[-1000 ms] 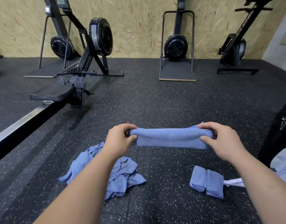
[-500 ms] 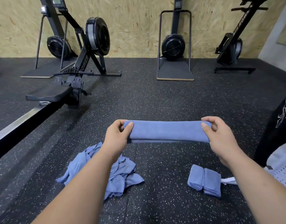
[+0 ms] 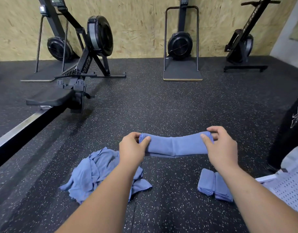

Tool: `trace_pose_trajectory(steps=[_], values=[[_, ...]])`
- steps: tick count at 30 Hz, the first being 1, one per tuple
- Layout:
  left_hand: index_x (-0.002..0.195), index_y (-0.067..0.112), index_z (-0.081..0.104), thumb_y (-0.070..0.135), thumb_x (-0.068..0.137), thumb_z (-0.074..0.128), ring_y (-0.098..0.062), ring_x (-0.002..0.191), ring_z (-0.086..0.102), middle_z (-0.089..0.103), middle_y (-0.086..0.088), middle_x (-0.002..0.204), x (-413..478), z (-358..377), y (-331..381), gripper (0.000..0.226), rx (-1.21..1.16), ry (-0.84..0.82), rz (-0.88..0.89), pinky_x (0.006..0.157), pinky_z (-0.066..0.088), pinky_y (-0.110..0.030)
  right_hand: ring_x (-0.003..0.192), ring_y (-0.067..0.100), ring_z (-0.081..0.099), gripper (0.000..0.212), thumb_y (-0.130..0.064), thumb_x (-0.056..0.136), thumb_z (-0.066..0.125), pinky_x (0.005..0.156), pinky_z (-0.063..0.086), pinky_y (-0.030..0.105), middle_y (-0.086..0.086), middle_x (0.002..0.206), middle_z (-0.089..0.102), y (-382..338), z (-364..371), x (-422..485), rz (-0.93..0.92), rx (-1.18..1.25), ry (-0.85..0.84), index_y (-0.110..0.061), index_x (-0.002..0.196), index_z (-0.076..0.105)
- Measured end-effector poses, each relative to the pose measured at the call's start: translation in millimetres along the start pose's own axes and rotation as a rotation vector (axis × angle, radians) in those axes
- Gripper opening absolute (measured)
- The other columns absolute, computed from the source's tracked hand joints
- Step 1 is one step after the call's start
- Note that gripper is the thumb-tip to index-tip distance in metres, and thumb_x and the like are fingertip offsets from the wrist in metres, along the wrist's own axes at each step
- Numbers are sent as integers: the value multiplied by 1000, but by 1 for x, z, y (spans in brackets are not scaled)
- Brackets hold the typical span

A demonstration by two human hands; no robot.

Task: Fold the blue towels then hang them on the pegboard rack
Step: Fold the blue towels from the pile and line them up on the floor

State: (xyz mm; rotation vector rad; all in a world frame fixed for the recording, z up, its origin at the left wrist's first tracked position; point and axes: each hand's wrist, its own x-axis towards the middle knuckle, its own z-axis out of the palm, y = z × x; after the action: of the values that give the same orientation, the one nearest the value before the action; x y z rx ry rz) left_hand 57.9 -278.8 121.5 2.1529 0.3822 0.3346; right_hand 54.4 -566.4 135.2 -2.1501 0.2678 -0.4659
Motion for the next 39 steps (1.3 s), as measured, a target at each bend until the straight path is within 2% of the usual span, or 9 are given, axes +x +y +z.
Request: trace_pose_trajectory(steps=[8,11,15,17,23,28,31,34,39], values=[[97,26,63,18,82,66,-16,78,66,70,8,87,-43,69,53,17,-277,-180,-141,71,55,-34,92,14,69,36,-29,90,79,84,55,37,-21,103,73,-31,27,-21,-81,-1,-74,-40,119,60],[96,22,63,37,72,60,-26,76,67,71,3,85,-52,87,63,29,-498,-196,-262,74,59,-42,100,6,69,43,-19,89,76,89,55,36,-25,109,72,-30,30,-28,-59,41,-163,-43,119,59],[98,9,60,54,85,72,-19,67,55,61,-3,80,-47,102,61,49,-774,-209,-455,64,48,-33,98,-1,68,40,-14,88,69,90,55,35,-26,105,74,-19,25,-32,-18,104,-232,-41,115,58],[106,1,62,57,74,82,-18,66,57,64,-6,83,-44,112,53,68,-738,-235,-439,61,49,-31,93,3,69,34,-12,93,66,86,55,38,-26,99,76,-11,23,-32,-12,130,-255,-39,113,59],[117,20,56,20,94,76,-24,85,71,73,-10,106,-45,139,39,30,-738,-322,-484,87,63,-47,98,3,65,16,-26,98,72,95,54,39,-14,111,66,24,16,-22,41,114,-79,-39,107,71],[123,15,59,22,101,72,-26,88,74,75,-17,114,-46,164,28,27,-820,-418,-557,74,63,-39,115,3,61,57,-47,99,68,96,55,37,-10,137,56,67,14,-14,265,167,-328,-65,146,41],[127,3,59,25,100,71,-25,82,70,73,-23,118,-48,183,9,37,-774,-492,-619,66,62,-36,120,15,68,65,-27,106,64,86,64,37,-9,140,64,92,20,-15,448,412,-449,-63,151,33],[128,0,57,27,100,69,-17,61,57,68,-13,94,-53,196,-7,41,-641,-560,-638,53,51,-30,112,18,73,61,-14,107,61,78,65,38,-3,134,68,115,32,-19,543,502,-433,-52,151,42],[137,36,47,21,102,61,-26,78,67,74,-13,108,-59,221,-50,41,-254,-752,-376,79,62,-43,115,24,68,53,-19,102,70,87,64,47,1,136,61,173,61,-39,612,380,-363,-55,138,56]])
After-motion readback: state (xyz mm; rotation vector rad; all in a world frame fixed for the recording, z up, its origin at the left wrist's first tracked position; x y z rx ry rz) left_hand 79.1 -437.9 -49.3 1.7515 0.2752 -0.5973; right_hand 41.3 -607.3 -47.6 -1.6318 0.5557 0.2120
